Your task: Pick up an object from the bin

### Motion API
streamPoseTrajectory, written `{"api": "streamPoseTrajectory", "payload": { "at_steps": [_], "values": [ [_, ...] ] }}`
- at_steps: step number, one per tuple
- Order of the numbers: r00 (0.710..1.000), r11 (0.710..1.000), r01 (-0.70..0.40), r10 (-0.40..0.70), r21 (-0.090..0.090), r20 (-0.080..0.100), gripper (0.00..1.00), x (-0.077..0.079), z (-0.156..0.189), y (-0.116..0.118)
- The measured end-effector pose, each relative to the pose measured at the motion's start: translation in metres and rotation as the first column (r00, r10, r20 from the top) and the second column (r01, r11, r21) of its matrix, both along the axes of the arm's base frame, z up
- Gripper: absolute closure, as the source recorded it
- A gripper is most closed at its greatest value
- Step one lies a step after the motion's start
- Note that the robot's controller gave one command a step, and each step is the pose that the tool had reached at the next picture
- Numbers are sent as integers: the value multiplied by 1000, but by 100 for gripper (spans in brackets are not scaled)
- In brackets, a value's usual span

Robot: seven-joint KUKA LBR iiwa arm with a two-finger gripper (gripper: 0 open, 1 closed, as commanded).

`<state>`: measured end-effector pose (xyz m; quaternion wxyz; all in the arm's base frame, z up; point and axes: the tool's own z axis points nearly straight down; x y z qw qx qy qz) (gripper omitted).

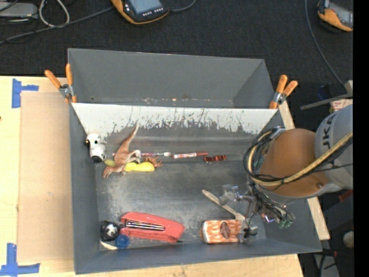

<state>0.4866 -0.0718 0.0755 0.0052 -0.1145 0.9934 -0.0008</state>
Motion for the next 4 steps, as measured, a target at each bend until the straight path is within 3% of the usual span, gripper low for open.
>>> {"api": "streamPoseTrajectory", "payload": {
  "at_steps": [1,2,4],
  "values": [
    [976,976,-219,219,-3,-3,100,-10,-4,21],
    [975,975,-221,220,-3,-3,100,-10,-4,21],
    [964,964,-267,267,0,-8,100,3,132,30]
  ]
}}
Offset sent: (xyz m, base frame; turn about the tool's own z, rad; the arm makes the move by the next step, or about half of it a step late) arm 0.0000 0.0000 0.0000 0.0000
